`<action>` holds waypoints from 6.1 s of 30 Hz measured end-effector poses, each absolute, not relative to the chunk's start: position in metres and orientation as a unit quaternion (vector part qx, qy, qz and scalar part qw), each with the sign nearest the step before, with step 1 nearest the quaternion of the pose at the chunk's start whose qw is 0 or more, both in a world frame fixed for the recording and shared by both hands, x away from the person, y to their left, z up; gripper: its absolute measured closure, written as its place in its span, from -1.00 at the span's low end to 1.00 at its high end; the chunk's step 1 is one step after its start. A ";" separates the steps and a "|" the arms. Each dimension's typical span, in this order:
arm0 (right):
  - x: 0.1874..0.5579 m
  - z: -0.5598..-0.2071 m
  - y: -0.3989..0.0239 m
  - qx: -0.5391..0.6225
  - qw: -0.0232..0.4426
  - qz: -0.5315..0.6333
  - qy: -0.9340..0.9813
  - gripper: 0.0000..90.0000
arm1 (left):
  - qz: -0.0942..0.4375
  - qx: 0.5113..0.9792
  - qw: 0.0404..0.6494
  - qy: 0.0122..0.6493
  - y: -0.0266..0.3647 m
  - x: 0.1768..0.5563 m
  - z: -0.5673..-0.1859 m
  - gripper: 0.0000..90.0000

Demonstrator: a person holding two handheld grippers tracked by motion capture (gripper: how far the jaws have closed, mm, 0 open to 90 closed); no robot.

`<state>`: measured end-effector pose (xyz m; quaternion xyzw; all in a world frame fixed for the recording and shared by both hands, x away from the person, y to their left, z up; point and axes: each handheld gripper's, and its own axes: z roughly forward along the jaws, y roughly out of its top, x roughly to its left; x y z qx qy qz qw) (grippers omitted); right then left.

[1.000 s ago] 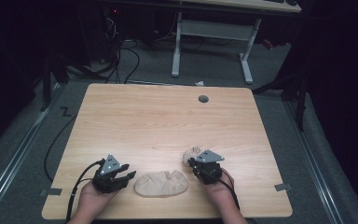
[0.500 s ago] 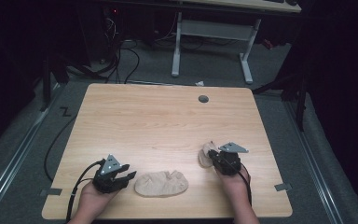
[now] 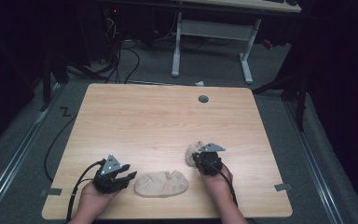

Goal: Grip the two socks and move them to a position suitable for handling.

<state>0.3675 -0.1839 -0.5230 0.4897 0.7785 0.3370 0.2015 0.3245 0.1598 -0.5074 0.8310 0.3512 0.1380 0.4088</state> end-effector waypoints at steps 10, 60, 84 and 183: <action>0.368 -0.499 -0.168 0.473 0.198 0.407 0.756 0.85 | 0.137 0.831 0.406 0.354 0.160 0.325 -0.508 0.30; 0.372 -0.526 -0.181 0.441 0.194 0.328 0.813 0.98 | 0.144 0.828 0.407 0.357 0.160 0.326 -0.507 0.31; 0.371 -0.513 -0.194 0.453 0.222 0.348 0.790 0.85 | 0.096 0.846 0.419 0.315 0.136 0.302 -0.502 0.75; 0.280 -0.500 -0.174 0.359 0.223 0.380 0.823 0.88 | 0.128 0.829 0.419 0.346 0.127 0.293 -0.498 0.92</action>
